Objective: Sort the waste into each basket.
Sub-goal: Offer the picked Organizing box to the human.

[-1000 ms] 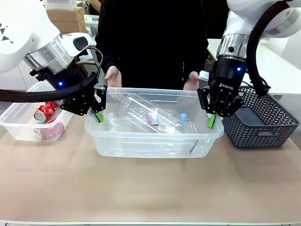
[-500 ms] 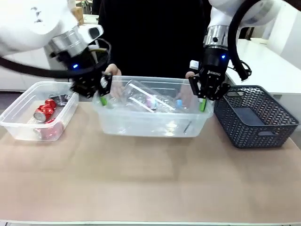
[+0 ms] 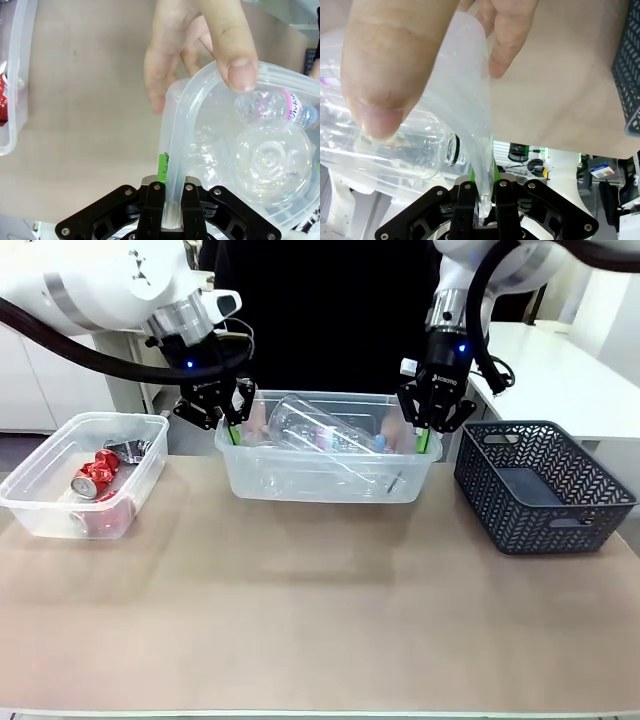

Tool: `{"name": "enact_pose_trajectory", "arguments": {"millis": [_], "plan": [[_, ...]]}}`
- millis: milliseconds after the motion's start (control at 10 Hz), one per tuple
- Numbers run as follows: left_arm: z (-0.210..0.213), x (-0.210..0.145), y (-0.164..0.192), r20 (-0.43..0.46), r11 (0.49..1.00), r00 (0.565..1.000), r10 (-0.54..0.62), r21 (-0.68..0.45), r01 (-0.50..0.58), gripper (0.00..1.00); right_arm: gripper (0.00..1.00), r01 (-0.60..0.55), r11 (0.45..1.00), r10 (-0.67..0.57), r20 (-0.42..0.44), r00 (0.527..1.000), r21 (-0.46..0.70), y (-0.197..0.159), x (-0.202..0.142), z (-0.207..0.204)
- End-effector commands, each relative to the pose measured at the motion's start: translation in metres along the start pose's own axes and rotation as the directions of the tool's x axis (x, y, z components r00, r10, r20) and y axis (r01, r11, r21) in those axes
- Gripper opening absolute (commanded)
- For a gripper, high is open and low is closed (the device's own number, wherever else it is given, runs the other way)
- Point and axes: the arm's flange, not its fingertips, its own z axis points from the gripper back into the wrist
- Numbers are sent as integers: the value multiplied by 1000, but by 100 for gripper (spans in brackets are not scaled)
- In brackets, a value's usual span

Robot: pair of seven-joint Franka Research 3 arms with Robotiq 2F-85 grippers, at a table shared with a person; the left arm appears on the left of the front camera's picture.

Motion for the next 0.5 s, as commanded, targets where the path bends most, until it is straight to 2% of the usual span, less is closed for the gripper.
{"name": "enact_pose_trajectory", "arguments": {"millis": [0,100,400], "plan": [[5,-5,-2,11,1000,1000,-13,2,13,4,6,-14,998,18,-64,998,55,25,6,-14],[5,-5,-2,11,1000,1000,-13,2,13,4,6,0,1000,0,0,1000,0,0,0,0],[5,-5,-2,11,1000,1000,-13,2,13,4,6,0,1000,0,0,1000,0,0,0,0]]}}
